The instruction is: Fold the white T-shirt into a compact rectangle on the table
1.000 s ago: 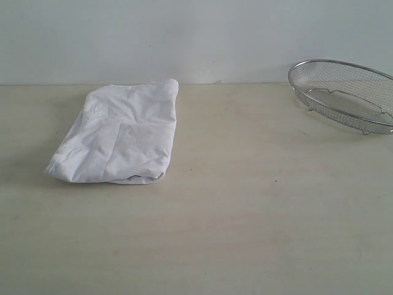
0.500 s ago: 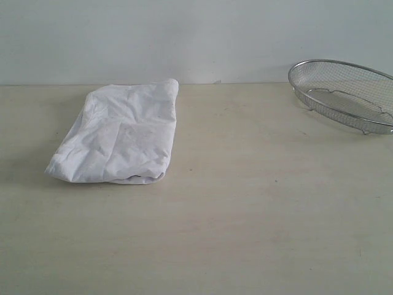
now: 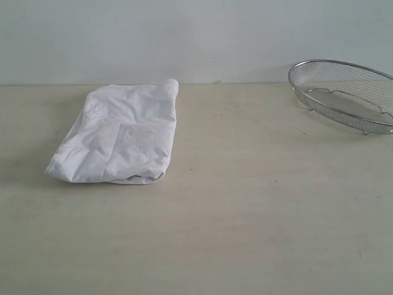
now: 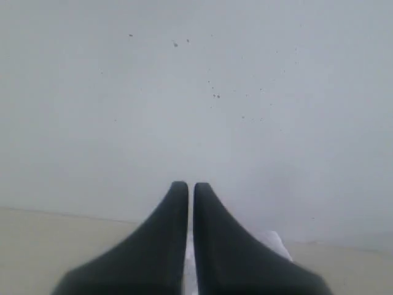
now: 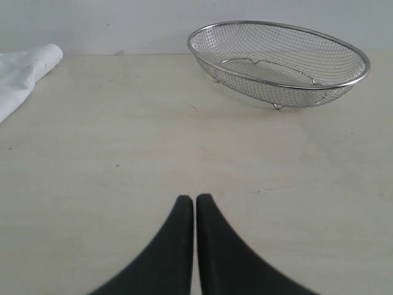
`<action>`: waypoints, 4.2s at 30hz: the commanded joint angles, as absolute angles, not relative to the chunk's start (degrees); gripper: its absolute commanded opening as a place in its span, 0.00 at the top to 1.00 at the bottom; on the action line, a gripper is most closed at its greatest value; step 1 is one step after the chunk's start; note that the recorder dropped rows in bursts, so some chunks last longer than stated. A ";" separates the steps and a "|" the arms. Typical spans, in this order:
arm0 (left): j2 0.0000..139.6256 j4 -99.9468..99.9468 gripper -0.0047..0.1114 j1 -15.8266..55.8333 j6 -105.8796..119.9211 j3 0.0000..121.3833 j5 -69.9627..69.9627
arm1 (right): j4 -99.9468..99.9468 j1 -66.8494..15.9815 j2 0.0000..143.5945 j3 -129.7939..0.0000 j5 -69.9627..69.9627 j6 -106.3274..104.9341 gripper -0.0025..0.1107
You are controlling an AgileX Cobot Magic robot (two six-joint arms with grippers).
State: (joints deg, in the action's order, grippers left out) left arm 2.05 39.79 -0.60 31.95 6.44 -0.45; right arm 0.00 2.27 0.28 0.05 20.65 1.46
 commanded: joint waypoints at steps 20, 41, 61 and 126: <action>0.00 13.31 0.92 -0.87 7.89 0.00 16.60 | 0.55 2.19 0.00 0.00 20.39 1.29 0.98; 0.00 8.01 0.92 -0.87 1.56 0.00 16.60 | 0.55 2.19 0.00 0.00 20.39 1.29 0.98; 0.00 7.90 0.92 -0.87 3.09 0.00 16.60 | 0.55 2.19 0.00 0.00 20.39 1.29 0.98; 0.00 7.90 0.92 -0.87 3.09 0.00 16.60 | 0.55 2.19 0.00 0.00 20.39 1.29 0.98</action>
